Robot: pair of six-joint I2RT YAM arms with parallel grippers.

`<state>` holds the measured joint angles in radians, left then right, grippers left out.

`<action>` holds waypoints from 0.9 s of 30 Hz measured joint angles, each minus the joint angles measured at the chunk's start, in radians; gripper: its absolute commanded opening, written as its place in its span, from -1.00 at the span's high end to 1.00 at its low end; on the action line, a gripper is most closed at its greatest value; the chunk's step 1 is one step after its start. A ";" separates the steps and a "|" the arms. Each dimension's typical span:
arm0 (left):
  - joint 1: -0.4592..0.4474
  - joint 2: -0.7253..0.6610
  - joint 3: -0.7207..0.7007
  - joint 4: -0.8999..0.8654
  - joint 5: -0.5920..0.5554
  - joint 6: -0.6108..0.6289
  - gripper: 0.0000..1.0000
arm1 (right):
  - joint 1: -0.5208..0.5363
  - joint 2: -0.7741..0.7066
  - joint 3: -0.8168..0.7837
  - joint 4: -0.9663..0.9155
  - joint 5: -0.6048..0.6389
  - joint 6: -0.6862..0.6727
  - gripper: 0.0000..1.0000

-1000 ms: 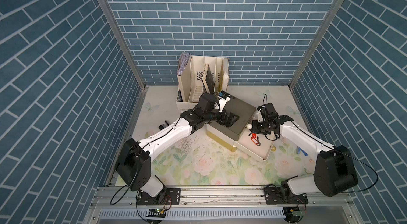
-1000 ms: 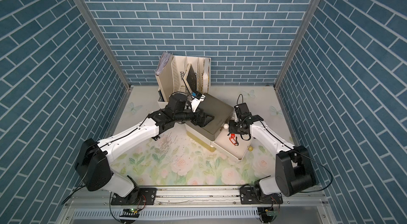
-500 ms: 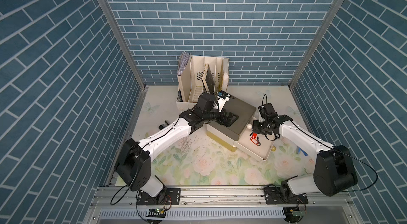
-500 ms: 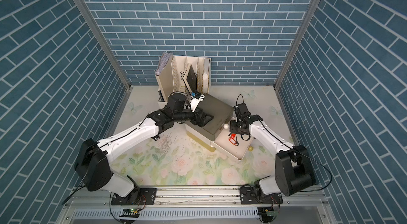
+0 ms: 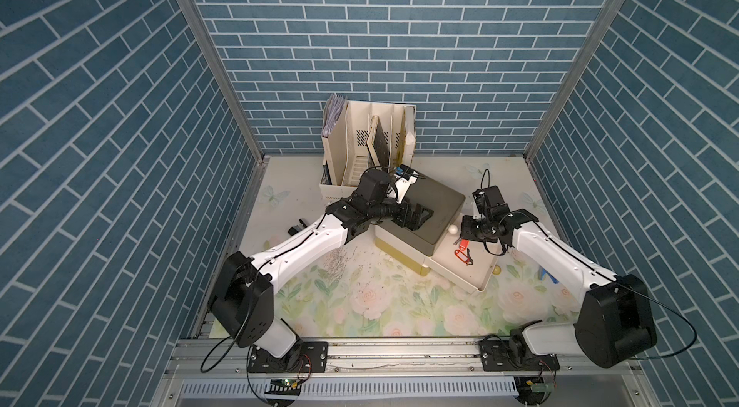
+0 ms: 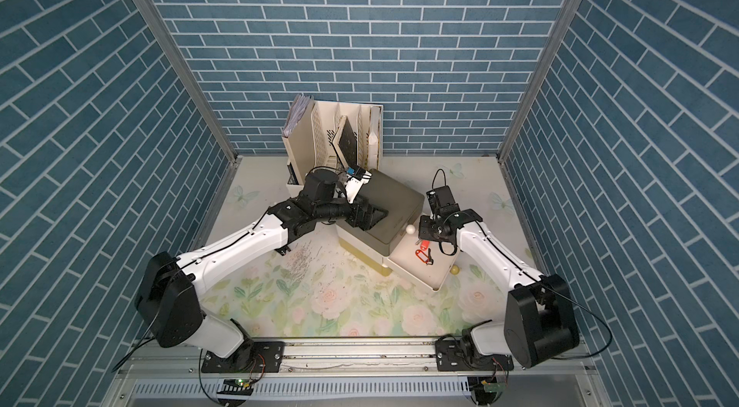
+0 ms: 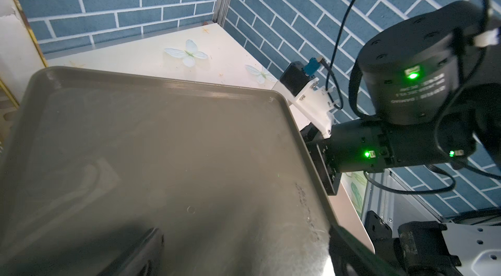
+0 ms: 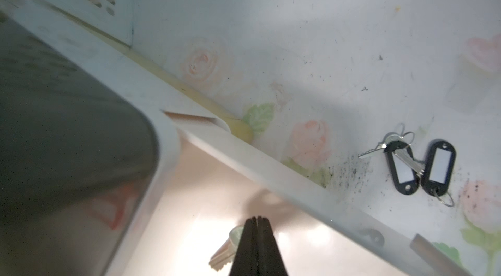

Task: Take the keys out of the drawer
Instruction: Pick up the key from the drawer.

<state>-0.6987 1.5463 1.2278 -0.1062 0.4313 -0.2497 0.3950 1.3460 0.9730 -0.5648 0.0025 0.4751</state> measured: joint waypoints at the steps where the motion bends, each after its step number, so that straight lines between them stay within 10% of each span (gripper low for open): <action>1: 0.000 0.000 0.000 0.000 0.000 0.000 -0.99 | 0.000 -0.017 0.002 -0.001 0.000 0.000 1.00; 14: 0.002 -0.003 0.003 -0.006 0.008 -0.005 -1.00 | -0.051 -0.200 0.197 -0.068 0.023 0.018 1.00; 27: 0.005 -0.011 0.009 -0.032 0.030 -0.007 -1.00 | -0.328 -0.271 0.147 -0.112 0.089 0.018 1.00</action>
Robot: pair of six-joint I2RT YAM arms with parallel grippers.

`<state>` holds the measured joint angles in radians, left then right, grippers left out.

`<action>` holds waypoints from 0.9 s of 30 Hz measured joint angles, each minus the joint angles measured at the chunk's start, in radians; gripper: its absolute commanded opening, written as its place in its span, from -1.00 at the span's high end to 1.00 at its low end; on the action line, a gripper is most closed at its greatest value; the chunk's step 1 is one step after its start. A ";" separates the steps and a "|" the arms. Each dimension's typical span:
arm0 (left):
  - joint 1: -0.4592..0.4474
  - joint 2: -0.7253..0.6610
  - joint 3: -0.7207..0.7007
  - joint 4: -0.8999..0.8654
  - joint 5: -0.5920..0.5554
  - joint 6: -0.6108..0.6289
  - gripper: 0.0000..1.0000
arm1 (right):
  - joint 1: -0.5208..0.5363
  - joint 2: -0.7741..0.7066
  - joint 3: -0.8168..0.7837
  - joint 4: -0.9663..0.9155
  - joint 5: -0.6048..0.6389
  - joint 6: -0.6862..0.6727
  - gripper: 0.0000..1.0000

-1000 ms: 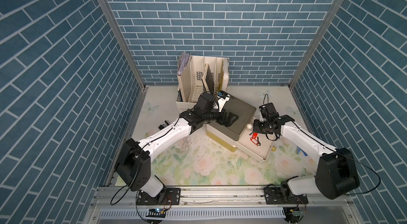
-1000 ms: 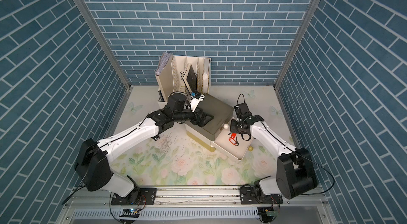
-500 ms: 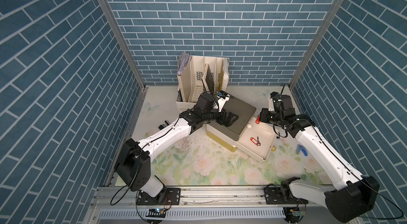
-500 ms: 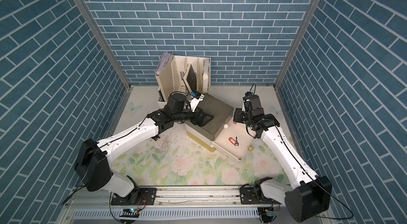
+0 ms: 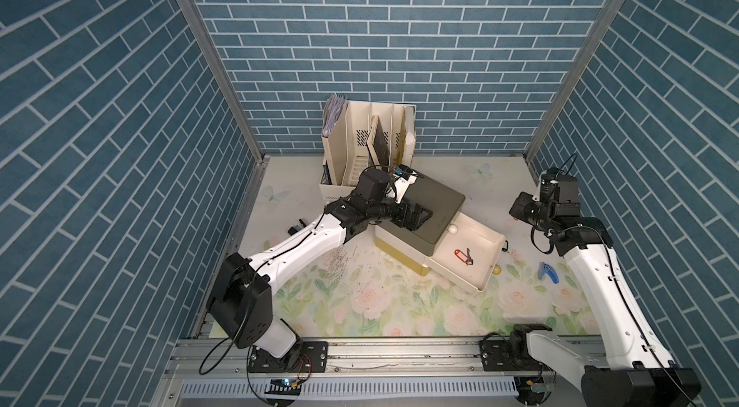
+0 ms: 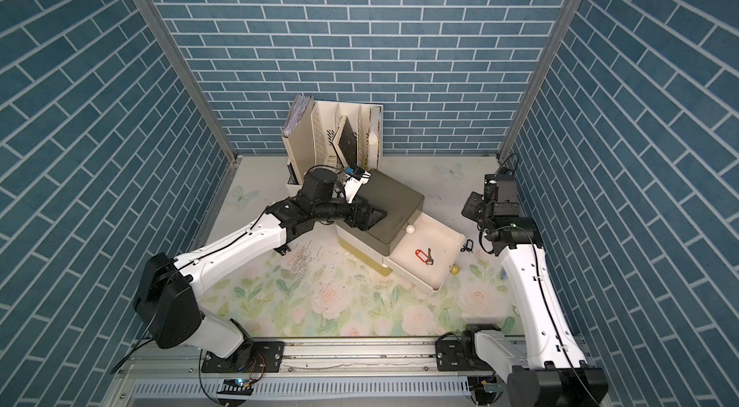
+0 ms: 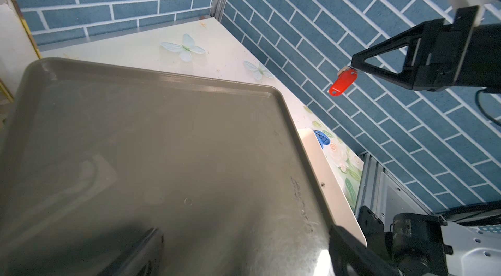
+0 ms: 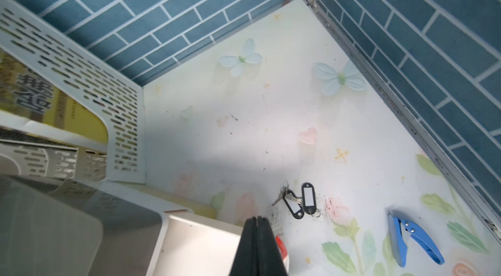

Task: Take the keys out of the drawer
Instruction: Pick up the key from the drawer, then place the key at the center of the board.

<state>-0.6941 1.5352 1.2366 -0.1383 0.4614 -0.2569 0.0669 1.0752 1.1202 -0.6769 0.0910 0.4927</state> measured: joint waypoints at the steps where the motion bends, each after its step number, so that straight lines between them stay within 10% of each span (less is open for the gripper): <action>1: 0.000 0.000 0.001 -0.003 0.001 0.000 -0.99 | -0.017 0.015 -0.010 0.012 -0.010 0.000 1.00; 27: 0.001 0.033 0.051 -0.046 0.013 0.042 -1.00 | -0.119 0.547 -0.136 0.553 -0.374 0.045 1.00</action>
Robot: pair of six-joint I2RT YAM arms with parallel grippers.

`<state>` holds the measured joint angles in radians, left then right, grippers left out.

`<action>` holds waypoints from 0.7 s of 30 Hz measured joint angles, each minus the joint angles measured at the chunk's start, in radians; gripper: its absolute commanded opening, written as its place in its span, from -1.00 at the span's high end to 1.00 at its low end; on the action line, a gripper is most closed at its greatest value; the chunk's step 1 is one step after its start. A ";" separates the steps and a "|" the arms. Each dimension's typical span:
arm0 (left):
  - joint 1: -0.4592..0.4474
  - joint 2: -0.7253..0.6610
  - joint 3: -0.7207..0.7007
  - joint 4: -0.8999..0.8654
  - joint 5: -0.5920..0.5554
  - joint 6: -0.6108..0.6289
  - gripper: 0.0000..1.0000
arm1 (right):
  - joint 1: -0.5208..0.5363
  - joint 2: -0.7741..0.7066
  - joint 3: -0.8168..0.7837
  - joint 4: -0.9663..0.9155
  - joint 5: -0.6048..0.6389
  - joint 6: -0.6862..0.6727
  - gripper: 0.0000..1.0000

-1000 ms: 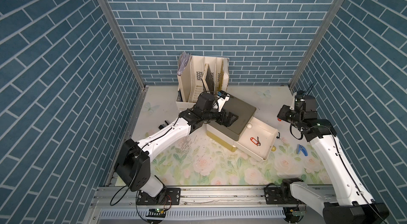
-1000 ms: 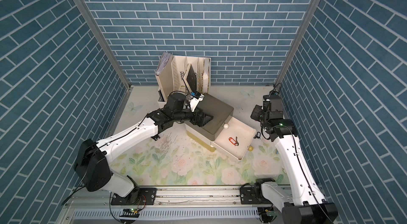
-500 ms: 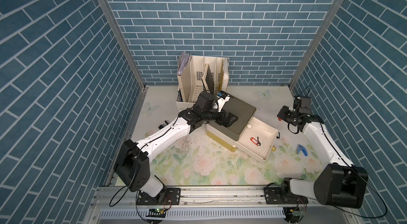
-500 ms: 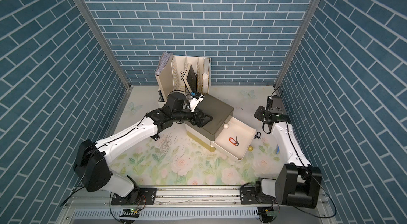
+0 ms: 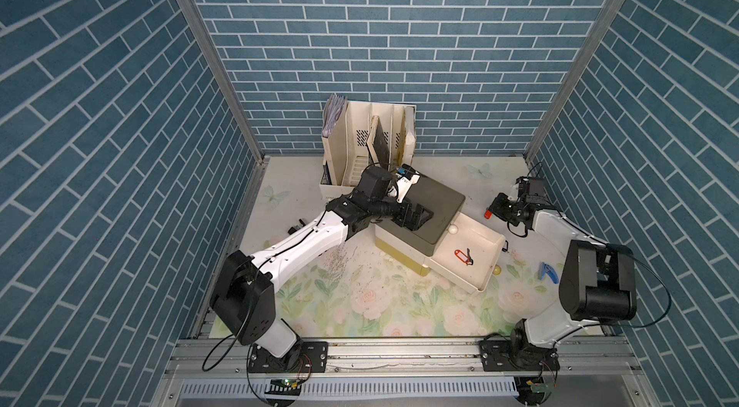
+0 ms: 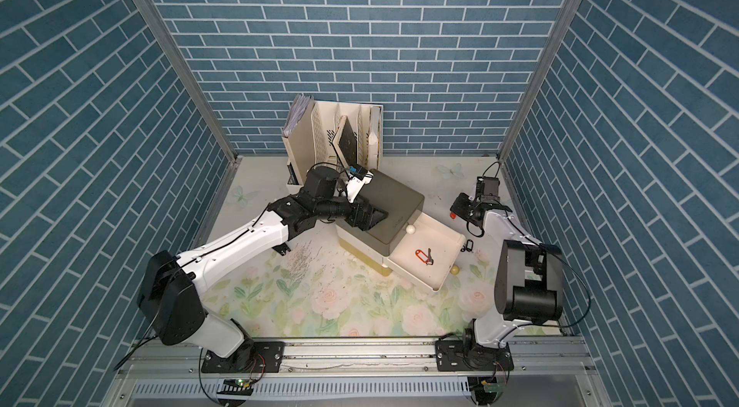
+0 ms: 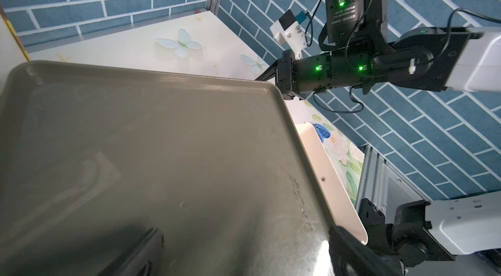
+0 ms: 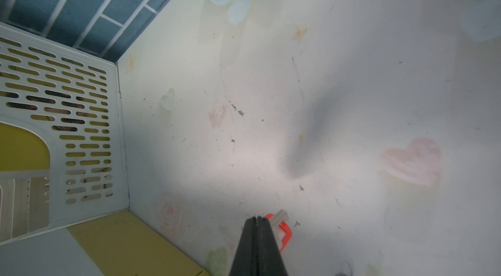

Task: Take the keys out of the drawer
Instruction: Place the key at the center of the board.

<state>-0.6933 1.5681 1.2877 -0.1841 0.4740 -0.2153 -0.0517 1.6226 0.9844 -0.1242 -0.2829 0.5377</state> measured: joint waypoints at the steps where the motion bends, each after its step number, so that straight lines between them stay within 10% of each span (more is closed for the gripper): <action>1: 0.000 0.005 0.006 -0.002 0.000 0.003 -1.00 | 0.000 0.013 -0.005 0.014 -0.012 0.008 1.00; 21: 0.002 0.052 0.053 -0.010 0.006 0.014 -1.00 | -0.078 0.136 -0.016 0.116 -0.053 0.024 1.00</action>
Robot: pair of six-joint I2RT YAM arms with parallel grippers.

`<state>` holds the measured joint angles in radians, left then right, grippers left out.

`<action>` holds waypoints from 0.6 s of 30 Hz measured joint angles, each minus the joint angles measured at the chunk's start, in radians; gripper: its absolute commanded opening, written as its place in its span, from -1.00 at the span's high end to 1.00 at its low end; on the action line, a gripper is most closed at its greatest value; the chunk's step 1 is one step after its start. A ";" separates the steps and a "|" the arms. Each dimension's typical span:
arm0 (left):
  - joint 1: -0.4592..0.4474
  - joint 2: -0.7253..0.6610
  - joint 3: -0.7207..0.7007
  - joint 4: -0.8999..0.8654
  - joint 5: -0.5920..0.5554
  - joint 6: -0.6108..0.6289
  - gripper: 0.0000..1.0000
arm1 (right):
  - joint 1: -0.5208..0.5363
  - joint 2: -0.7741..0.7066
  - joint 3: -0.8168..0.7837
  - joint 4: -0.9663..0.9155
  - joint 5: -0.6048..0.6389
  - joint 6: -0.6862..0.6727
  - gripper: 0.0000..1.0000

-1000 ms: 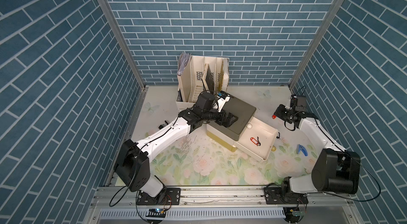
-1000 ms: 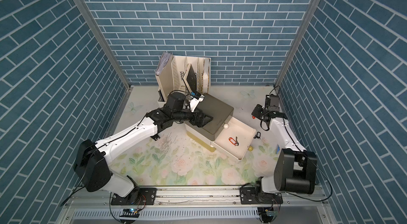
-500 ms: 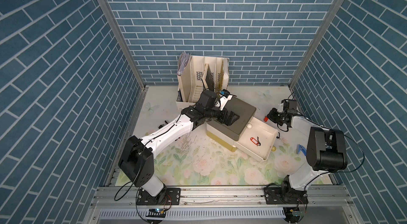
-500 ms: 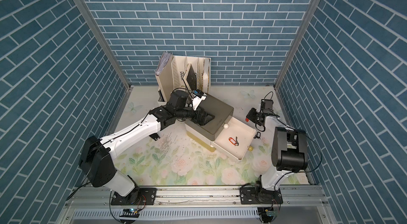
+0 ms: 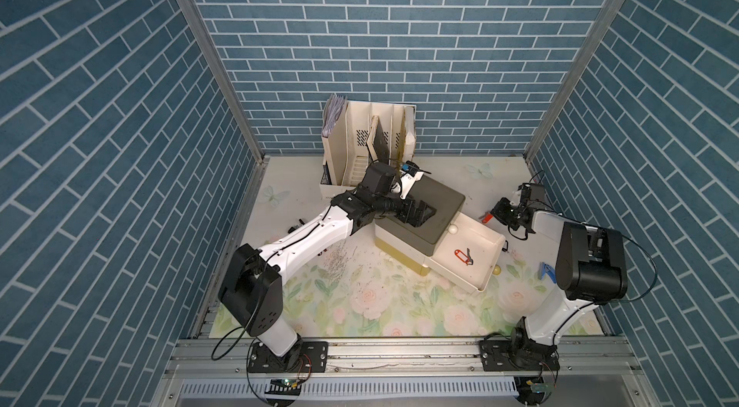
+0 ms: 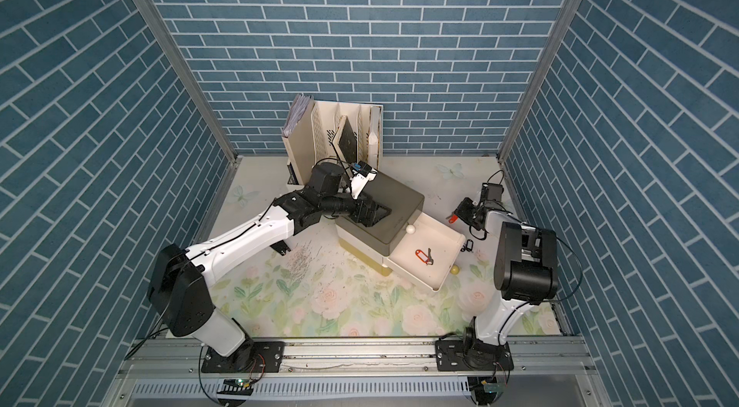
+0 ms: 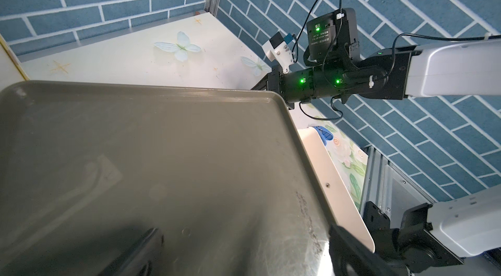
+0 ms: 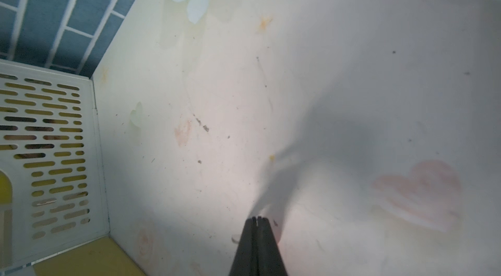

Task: Take the keys out of the drawer
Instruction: Place the key at the center of the board.

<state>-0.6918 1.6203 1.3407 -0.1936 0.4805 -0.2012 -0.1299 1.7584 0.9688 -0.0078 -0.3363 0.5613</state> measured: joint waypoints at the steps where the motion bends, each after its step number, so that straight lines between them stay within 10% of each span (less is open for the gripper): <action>1: 0.000 0.002 0.002 0.000 0.001 0.000 -0.99 | -0.005 0.005 0.001 -0.003 0.000 -0.001 1.00; 18: 0.000 0.018 0.018 0.004 0.012 -0.001 -1.00 | -0.032 0.059 0.053 -0.032 0.015 -0.035 1.00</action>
<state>-0.6914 1.6386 1.3586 -0.1894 0.4923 -0.2020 -0.1623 1.8175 1.0222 -0.0402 -0.3210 0.5259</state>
